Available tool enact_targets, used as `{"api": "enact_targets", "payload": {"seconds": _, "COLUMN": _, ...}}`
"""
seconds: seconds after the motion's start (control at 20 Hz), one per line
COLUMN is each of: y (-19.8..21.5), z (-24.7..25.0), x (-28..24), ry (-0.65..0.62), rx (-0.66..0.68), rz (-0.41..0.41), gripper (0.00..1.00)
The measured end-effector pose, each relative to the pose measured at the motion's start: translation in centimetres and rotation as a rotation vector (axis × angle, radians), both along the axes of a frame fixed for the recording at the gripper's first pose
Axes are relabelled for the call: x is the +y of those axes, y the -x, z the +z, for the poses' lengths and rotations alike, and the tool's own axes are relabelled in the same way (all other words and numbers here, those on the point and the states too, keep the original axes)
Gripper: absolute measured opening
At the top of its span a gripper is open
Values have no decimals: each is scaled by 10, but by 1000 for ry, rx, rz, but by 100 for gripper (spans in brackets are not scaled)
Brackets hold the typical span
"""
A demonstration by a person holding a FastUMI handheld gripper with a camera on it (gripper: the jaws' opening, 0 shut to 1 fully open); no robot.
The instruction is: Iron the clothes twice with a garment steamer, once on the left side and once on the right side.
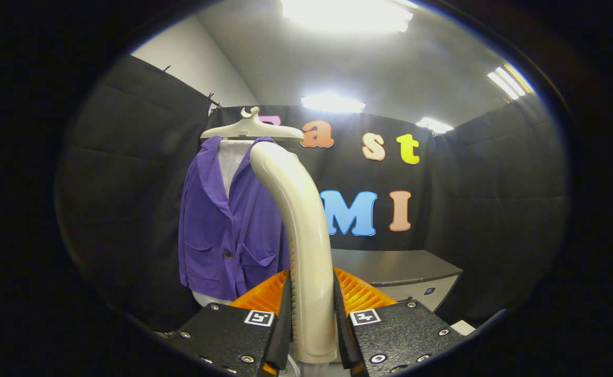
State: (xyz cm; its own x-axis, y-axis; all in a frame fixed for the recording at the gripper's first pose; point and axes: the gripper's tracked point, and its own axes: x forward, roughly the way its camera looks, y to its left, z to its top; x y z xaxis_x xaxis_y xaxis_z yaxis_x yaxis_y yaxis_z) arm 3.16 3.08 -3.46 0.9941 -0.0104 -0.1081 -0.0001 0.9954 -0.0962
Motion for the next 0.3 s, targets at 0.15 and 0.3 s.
{"api": "enact_targets", "payload": {"seconds": 0.15, "y": -2, "z": 1, "x": -5, "ry": -15, "rx": 7, "rz": -20, "gripper": 38}}
{"api": "enact_targets", "payload": {"seconds": 0.3, "y": 0, "z": -1, "x": -5, "ry": -9, "rx": 11, "rz": -26, "gripper": 38}}
